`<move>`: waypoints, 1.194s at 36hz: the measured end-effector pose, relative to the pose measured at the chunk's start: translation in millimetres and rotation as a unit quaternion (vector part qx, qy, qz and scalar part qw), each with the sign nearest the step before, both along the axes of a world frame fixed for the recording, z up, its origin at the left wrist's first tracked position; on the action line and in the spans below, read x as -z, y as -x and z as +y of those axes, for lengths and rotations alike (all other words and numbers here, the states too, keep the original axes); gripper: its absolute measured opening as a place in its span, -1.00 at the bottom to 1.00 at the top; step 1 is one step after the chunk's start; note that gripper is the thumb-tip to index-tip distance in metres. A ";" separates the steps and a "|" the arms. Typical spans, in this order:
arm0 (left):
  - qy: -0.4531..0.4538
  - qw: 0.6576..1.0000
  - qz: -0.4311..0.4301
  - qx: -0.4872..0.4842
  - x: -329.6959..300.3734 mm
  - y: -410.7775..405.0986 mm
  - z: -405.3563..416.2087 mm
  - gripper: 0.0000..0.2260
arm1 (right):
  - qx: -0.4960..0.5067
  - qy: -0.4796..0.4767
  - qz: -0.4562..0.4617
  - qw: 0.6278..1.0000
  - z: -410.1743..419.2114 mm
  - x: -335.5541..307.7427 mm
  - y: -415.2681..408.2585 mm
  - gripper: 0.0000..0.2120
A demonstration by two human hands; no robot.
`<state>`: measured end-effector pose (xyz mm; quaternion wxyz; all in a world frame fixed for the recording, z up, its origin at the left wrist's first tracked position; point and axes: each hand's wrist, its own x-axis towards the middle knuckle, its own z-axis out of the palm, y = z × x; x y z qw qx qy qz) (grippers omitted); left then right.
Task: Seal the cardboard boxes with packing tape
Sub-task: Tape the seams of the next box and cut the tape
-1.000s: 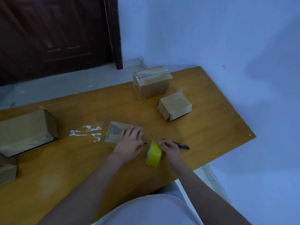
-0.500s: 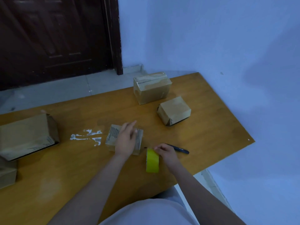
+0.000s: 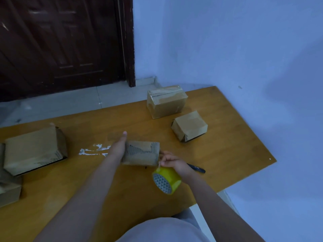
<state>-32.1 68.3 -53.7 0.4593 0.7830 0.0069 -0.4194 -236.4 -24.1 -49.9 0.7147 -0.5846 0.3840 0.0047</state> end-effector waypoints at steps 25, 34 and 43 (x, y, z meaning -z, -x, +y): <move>0.081 0.955 -0.256 0.128 43.4 27.9 59.2 -0.34 | -0.015 0.094 0.051 0.994 6.3 26.3 14.5 -0.78; 0.201 0.896 -0.325 0.225 -15.5 33.2 21.3 -0.75 | 0.011 0.113 -0.020 0.993 -14.6 -37.4 12.0 -0.85; 0.174 0.877 -0.251 0.371 -65.4 64.2 -20.5 -0.80 | 0.010 0.301 -0.038 0.953 -24.3 -76.6 -13.8 -0.87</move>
